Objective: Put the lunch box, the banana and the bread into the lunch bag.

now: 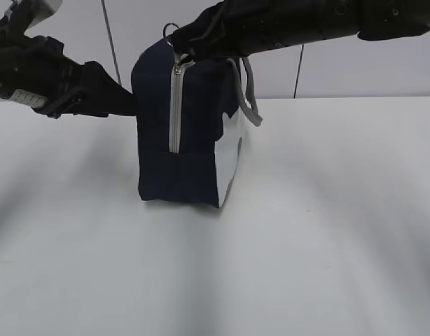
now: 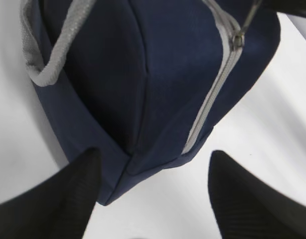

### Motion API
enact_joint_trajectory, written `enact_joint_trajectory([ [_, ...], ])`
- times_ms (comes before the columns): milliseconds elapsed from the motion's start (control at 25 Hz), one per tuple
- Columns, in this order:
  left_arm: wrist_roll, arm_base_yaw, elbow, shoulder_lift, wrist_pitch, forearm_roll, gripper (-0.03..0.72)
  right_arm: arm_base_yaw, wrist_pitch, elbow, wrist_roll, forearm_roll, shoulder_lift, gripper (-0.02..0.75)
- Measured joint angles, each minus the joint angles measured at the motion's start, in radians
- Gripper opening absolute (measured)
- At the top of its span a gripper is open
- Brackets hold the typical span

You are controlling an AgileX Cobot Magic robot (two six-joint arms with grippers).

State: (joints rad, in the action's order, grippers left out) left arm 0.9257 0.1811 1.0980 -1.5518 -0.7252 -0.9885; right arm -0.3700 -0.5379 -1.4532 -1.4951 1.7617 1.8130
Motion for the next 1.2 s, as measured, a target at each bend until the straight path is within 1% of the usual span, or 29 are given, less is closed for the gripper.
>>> enact_joint_trajectory([
  [120,0.073,0.0,0.0,-0.004,0.007,-0.033,0.456,0.0,0.0,0.0,-0.004,0.005,0.0,-0.016],
  [320,0.295,-0.014,0.0,-0.026,-0.027,-0.184,0.423,0.0,0.0,0.0,-0.012,0.009,0.0,-0.016],
  [440,0.375,-0.037,0.0,-0.046,-0.046,-0.241,0.419,0.0,-0.004,0.0,-0.017,0.009,0.0,-0.016],
  [600,0.491,-0.059,0.0,-0.091,-0.116,-0.319,0.413,0.0,-0.007,0.0,-0.023,0.01,0.0,-0.016],
  [760,0.555,-0.059,0.0,-0.126,-0.13,-0.378,0.407,0.0,-0.008,0.0,-0.029,0.011,0.0,-0.016],
  [920,0.602,-0.059,0.0,-0.149,-0.129,-0.437,0.36,0.0,-0.01,0.0,-0.029,0.011,0.0,-0.016],
  [1120,0.618,-0.059,0.0,-0.179,-0.133,-0.464,0.337,0.0,-0.012,0.0,-0.032,0.011,0.0,-0.016],
  [1200,0.618,-0.059,0.0,-0.184,-0.133,-0.472,0.307,0.0,-0.012,0.0,-0.032,0.011,0.0,-0.016],
])
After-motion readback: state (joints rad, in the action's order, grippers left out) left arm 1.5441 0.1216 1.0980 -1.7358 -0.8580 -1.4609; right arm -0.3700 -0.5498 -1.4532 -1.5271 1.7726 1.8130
